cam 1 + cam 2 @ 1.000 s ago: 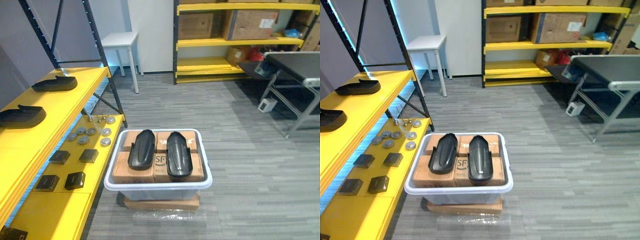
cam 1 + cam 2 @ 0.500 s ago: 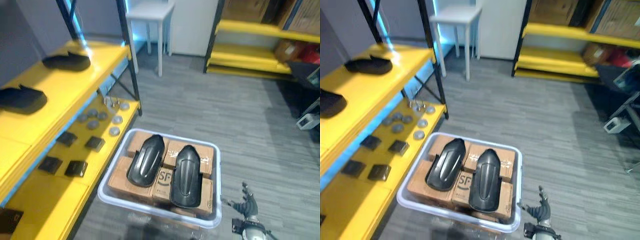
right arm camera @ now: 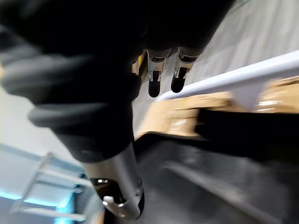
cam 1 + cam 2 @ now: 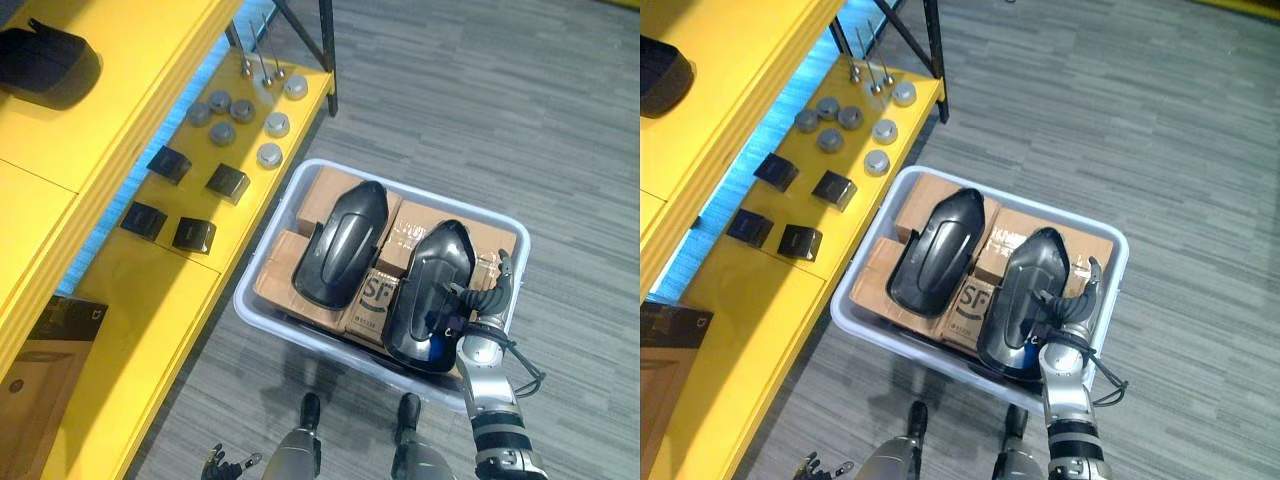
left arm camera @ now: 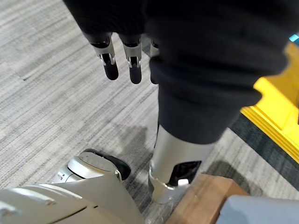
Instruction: Walk over and take plastic housings, then place them on the shelf
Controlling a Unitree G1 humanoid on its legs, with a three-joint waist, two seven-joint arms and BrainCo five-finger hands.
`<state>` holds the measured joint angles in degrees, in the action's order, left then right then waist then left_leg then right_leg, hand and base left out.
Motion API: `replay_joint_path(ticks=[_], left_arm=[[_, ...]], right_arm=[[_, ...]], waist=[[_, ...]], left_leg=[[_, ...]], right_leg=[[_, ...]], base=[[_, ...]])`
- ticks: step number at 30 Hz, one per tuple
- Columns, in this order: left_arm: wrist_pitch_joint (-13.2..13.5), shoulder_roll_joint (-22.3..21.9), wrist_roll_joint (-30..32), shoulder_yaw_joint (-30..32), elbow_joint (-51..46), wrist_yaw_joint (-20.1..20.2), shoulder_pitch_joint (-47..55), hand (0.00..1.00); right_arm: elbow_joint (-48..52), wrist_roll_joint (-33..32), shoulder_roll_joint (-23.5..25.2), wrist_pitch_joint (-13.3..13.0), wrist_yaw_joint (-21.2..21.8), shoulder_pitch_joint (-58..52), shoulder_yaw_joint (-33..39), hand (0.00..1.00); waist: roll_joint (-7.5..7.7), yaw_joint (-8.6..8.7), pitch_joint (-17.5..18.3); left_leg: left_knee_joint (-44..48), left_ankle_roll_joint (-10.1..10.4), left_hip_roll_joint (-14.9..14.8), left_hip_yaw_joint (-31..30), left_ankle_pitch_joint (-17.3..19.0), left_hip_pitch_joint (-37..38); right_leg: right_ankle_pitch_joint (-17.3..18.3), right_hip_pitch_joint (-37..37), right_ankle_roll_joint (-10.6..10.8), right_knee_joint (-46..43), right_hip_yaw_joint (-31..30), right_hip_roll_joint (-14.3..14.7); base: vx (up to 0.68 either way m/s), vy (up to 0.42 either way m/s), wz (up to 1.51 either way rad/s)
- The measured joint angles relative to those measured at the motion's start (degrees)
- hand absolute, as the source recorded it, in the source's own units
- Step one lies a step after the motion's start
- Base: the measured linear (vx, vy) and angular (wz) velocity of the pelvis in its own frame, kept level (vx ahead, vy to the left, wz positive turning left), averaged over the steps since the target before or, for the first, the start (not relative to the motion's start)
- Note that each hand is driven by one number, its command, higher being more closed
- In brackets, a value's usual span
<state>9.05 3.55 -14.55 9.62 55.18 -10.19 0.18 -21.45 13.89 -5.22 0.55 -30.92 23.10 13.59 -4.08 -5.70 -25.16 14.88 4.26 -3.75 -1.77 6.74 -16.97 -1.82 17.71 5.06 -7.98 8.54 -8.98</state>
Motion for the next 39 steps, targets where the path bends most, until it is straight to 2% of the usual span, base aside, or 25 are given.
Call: replay_joint_path(ticks=[4, 5, 13, 18, 21, 23, 25, 28, 33, 35, 39], left_arm=[[0.5, 0.61, -0.07, -2.07, 0.24, -1.38, -1.9, 0.0], [0.66, 0.75, -0.48, -2.64, 0.35, -1.83, -2.42, 0.0], [0.93, 1.06, -2.25, -4.47, 1.11, -2.97, -5.05, 0.0], [1.18, 1.3, -2.32, -6.91, 0.84, -3.29, -6.21, 0.0], [1.74, 1.04, -4.9, -8.39, -2.84, -3.3, -6.9, 0.0], [2.34, 1.06, -7.48, -8.3, -7.04, -3.37, -7.08, 0.0], [3.63, 1.04, -10.71, -7.45, -15.52, -4.05, -7.12, 0.0], [3.77, 0.66, -11.02, -4.78, -27.35, -6.2, -6.88, 0.0], [3.09, -0.74, -3.4, -0.3, -46.85, -10.79, -5.43, 0.0], [2.17, -1.75, 2.25, 1.81, -54.91, -12.96, -4.05, 0.0], [1.06, -2.56, 10.49, 2.03, -65.98, -15.93, -2.27, 0.0]], right_arm=[[-0.87, 1.47, 0.74, 2.79, -3.17, -0.86, 0.96, 0.0], [-1.99, 2.26, 0.68, 3.3, -4.11, -0.61, 1.13, 1.0], [-2.99, 3.57, 1.16, 5.04, -5.29, -0.13, 1.01, 1.0], [-9.1, 5.72, -3.79, 5.29, -4.09, 4.07, 1.72, 1.0], [-14.53, 6.35, -8.13, 5.91, -2.09, 8.19, 0.83, 1.0], [-15.72, 7.59, -10.89, 6.15, -0.85, 9.31, -0.87, 1.0], [-15.55, 9.96, -13.81, 6.17, 0.71, 9.92, -2.45, 1.0], [-12.72, 12.02, -14.62, 6.91, 1.9, 8.89, -2.5, 1.0], [-2.03, 16.76, -14.52, 7.74, 3.13, 0.85, -2.54, 1.0], [2.88, 19.9, -14.33, 7.7, 4.23, -2.43, -2.53, 1.0], [7.67, 22.77, -13.52, 7.27, 5.66, -6.11, -2.76, 1.0]], waist=[[-0.21, 0.26, -0.6], [-0.21, 0.42, -0.67], [-0.21, 0.71, -1.44], [-0.27, 0.89, -1.48], [-0.44, 0.65, -1.56], [-0.73, 0.54, -1.71], [-1.34, 0.49, -2.01], [-1.66, 0.39, -2.16], [-1.9, 0.68, -2.33], [-1.83, 1.45, -2.37], [-1.2, 2.07, -1.49]], left_leg=[[1.29, -0.02, 0.0, 0.17, 0.04, -2.42], [1.45, -0.04, -0.07, 0.17, 0.06, -2.9], [2.05, -0.32, -0.73, 0.81, 0.27, -5.39], [2.29, -0.37, -0.67, 0.05, 0.2, -5.84], [2.29, -0.44, -0.52, -0.07, -0.02, -5.92], [2.35, -0.41, -0.39, -0.51, -0.2, -6.05], [2.51, -0.48, -0.17, -1.44, -0.57, -6.32], [2.59, -0.54, 0.09, -1.92, -0.96, -6.14], [2.6, -0.62, 0.78, -3.28, -0.99, -2.64], [1.1, -0.91, 1.21, -3.44, -1.19, 0.24], [-0.96, -1.02, 1.4, -3.45, -1.26, 5.46]], right_leg=[[-0.11, 2.69, -0.16, -1.25, -0.49, 0.1], [-0.2, 3.22, -0.28, -1.43, -0.57, 0.23], [-1.23, 6.07, -0.83, -1.53, -1.71, 1.13], [-1.3, 6.27, -0.84, -1.62, -1.41, 1.12], [-1.3, 6.27, -0.84, -1.8, -1.15, 0.98], [-1.28, 6.26, -0.84, -2.11, -0.64, 0.83], [-1.27, 6.15, -0.84, -2.52, 0.07, 0.58], [-1.26, 5.53, -0.85, -2.64, 0.64, 0.31], [-0.62, 1.23, -0.55, -2.68, 2.04, -0.44], [-0.28, -1.32, -0.24, -2.7, 2.47, -0.96], [0.39, -5.72, 0.14, -2.41, 2.88, -1.26]], base=[[-0.05, 0.015, -0.05], [-0.03, 0.0, -0.04], [-0.05, -0.003, -0.08], [-0.01, 0.0, 0.02], [-0.01, 0.004, 0.06], [-0.01, -0.001, 0.13], [-0.01, -0.003, 0.19], [-0.03, 0.001, 0.15], [-0.02, 0.017, 0.16], [-0.03, 0.02, 0.1], [0.0, 0.007, 0.03]])
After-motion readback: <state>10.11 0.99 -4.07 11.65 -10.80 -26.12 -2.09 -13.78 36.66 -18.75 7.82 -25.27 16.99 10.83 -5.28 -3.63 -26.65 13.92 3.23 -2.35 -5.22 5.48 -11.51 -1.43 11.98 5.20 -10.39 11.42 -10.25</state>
